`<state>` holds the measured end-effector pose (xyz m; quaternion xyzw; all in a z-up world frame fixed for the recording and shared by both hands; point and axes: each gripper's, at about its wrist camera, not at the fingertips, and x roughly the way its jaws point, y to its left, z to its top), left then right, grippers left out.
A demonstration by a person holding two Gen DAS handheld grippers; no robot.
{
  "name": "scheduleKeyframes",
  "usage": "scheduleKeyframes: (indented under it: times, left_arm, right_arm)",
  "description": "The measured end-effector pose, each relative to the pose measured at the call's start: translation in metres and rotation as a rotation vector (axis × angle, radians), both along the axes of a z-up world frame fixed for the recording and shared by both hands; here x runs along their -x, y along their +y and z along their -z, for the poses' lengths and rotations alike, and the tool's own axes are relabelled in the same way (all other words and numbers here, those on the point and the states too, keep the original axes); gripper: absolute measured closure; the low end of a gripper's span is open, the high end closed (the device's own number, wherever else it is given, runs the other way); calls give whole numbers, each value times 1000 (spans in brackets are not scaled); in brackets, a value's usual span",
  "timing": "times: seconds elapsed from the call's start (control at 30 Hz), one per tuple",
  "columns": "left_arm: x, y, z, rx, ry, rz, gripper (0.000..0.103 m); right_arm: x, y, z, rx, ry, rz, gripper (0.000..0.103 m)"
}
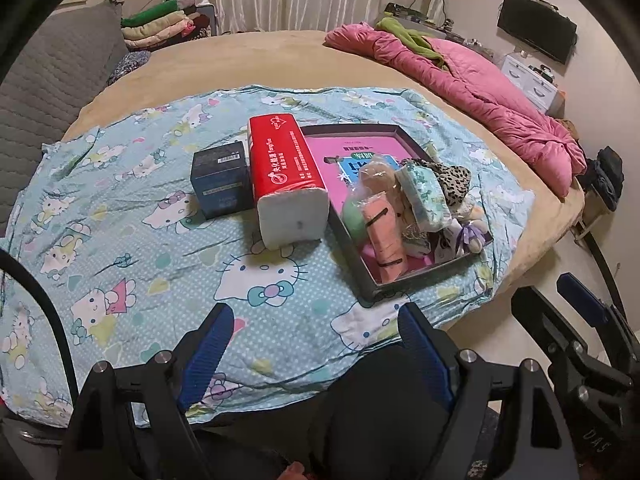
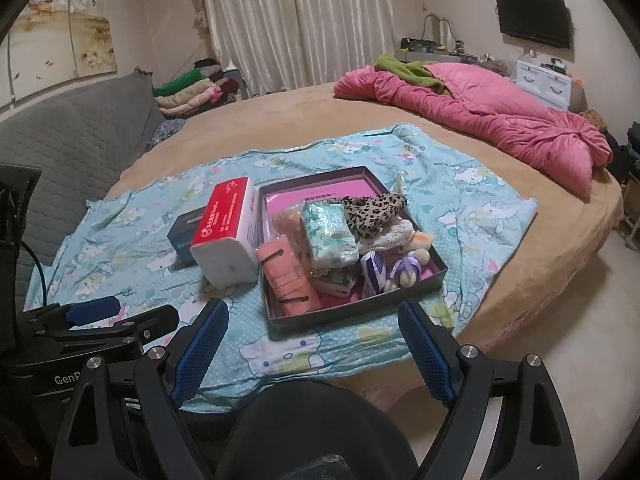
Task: Organize soft objects
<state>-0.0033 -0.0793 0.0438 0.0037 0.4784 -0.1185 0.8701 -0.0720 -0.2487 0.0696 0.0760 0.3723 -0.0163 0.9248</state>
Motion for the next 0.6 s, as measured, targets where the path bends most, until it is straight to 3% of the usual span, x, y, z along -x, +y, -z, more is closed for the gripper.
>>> scheduleKeyframes:
  times: [0.6]
  left_arm:
    - [1,-1,3,-12,10,6,19]
  right_arm:
    - [-2,-4,6,-7,26,28,15]
